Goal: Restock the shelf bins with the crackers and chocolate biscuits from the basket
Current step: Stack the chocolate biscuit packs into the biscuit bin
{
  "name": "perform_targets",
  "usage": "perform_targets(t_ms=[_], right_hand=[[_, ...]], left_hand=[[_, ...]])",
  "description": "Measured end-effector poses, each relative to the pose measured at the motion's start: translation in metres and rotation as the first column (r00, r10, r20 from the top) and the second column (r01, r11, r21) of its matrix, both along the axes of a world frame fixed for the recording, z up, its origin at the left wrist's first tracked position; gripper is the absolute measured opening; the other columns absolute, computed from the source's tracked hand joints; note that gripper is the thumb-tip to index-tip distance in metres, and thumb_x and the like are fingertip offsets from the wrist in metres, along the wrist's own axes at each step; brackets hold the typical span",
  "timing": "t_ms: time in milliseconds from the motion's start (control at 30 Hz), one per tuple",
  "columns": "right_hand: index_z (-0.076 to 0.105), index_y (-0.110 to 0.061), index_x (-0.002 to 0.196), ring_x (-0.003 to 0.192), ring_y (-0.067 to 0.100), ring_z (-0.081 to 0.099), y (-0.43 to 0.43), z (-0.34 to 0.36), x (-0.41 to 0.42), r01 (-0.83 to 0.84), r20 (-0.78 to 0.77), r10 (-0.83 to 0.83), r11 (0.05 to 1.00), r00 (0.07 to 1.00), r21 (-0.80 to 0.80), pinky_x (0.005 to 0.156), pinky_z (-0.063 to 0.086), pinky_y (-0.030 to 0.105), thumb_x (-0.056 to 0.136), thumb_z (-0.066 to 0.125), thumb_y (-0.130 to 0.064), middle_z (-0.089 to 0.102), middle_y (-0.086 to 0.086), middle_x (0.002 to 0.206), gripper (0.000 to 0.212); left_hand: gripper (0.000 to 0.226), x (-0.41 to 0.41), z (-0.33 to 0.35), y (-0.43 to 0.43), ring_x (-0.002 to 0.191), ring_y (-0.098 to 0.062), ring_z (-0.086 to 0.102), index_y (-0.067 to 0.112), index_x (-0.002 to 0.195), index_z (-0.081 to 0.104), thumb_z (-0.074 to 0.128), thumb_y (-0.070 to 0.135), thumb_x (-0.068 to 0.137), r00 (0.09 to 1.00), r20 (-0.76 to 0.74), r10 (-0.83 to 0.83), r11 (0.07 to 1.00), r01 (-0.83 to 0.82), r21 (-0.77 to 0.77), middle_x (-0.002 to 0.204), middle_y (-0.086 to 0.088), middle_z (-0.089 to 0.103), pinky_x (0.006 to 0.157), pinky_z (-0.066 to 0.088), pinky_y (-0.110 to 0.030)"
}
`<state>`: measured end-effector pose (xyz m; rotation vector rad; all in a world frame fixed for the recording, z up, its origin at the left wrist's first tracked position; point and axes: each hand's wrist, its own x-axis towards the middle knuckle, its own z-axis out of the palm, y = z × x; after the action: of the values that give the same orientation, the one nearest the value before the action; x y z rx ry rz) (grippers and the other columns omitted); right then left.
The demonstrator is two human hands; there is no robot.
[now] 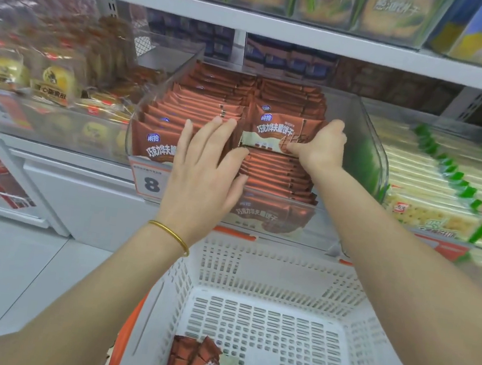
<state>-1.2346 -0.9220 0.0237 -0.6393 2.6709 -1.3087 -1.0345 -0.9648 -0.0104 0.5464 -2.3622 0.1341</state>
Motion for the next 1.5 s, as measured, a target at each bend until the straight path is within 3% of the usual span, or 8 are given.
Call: perform_targets(t_ms=[267,400,533,700,933,1100,1267,1500], right_hand=[[0.046,-0.016,0.129,0.107,0.014,0.054,0.059,0.020,0.068,-0.249,-0.312,0.197,0.959,0.930,-0.139,0.096,0.042,0.026,0.080,0.067,-0.005,0.046,0.005,0.124,0.054],[0.059,-0.025,0.086,0.075,0.014,0.062,0.115,-0.029,0.120,-0.365,-0.015,0.384,0.866,0.923,-0.343,0.068,0.053,0.028,0.080,0.065,0.003,0.063,-0.003,0.086,0.029],[0.063,-0.017,0.099,0.078,0.021,0.062,0.126,-0.163,0.138,-0.545,0.387,0.448,0.817,0.806,0.188,0.072,0.055,0.037,0.088,0.060,-0.008,0.064,0.000,0.091,0.015],[0.024,-0.012,0.148,0.133,0.025,0.039,0.135,-0.276,0.161,-0.753,0.632,0.424,0.473,0.649,0.457,0.106,0.038,0.035,0.087,0.068,-0.031,0.034,0.008,0.150,0.078],[0.031,-0.014,0.140,0.125,0.028,0.042,0.134,-0.300,0.192,-0.659,0.474,0.469,0.403,0.745,0.636,0.097,0.045,0.042,0.082,0.071,-0.035,0.043,0.009,0.135,0.074],[0.056,-0.012,0.100,0.072,0.017,0.058,0.126,-0.277,0.171,-0.735,0.744,0.336,0.611,0.577,0.294,0.059,0.052,0.026,0.082,0.074,-0.017,0.056,0.007,0.103,0.026],[0.063,-0.005,0.105,0.082,0.018,0.069,0.141,-0.199,0.125,-0.529,0.757,0.387,0.846,0.526,-0.065,0.071,0.059,0.030,0.085,0.069,-0.005,0.069,0.007,0.101,0.022],[0.060,-0.006,0.109,0.080,0.031,0.069,0.161,-0.090,0.085,-0.339,0.582,0.517,0.855,0.628,-0.393,0.064,0.059,0.029,0.084,0.064,0.005,0.065,0.018,0.103,0.028]], left_hand=[[0.012,0.022,-0.007,0.023,0.103,-0.031,0.054,0.009,0.093,0.071,0.062,0.008,0.085,0.963,-0.118,-0.244,0.956,0.218,-0.199,0.119,-0.010,0.064,0.088,0.045,-0.043],[0.013,0.040,-0.033,0.028,0.090,-0.031,0.057,0.005,0.087,0.067,0.059,-0.002,0.079,0.908,0.148,-0.392,0.912,0.405,-0.066,0.107,-0.012,0.066,0.072,0.048,-0.041],[0.014,0.058,-0.066,0.021,0.085,-0.029,0.062,0.012,0.079,0.068,0.054,0.010,0.074,0.784,0.446,-0.431,0.896,0.431,0.107,0.101,-0.008,0.067,0.068,0.044,-0.032],[0.023,0.069,-0.079,0.022,0.116,-0.025,0.050,0.017,0.109,0.066,0.055,0.017,0.089,0.649,0.668,-0.365,0.931,0.239,0.277,0.130,-0.003,0.055,0.089,0.048,-0.042],[0.034,0.069,-0.076,0.018,0.127,-0.017,0.035,0.025,0.129,0.050,0.043,0.029,0.096,0.602,0.734,-0.315,0.946,0.140,0.291,0.139,0.004,0.042,0.100,0.038,-0.035],[0.035,0.064,-0.071,0.019,0.125,-0.019,0.037,0.024,0.130,0.049,0.043,0.030,0.096,0.568,0.763,-0.307,0.949,0.124,0.289,0.137,0.002,0.042,0.099,0.040,-0.037],[0.039,0.055,-0.061,0.024,0.117,-0.015,0.049,0.028,0.133,0.045,0.047,0.040,0.095,0.554,0.740,-0.381,0.878,-0.034,0.478,0.135,0.005,0.047,0.095,0.045,-0.036],[0.032,0.030,-0.021,0.030,0.088,-0.010,0.056,0.021,0.117,0.056,0.064,0.030,0.087,0.770,0.438,-0.464,0.641,-0.049,0.766,0.102,0.006,0.061,0.069,0.041,-0.017]])
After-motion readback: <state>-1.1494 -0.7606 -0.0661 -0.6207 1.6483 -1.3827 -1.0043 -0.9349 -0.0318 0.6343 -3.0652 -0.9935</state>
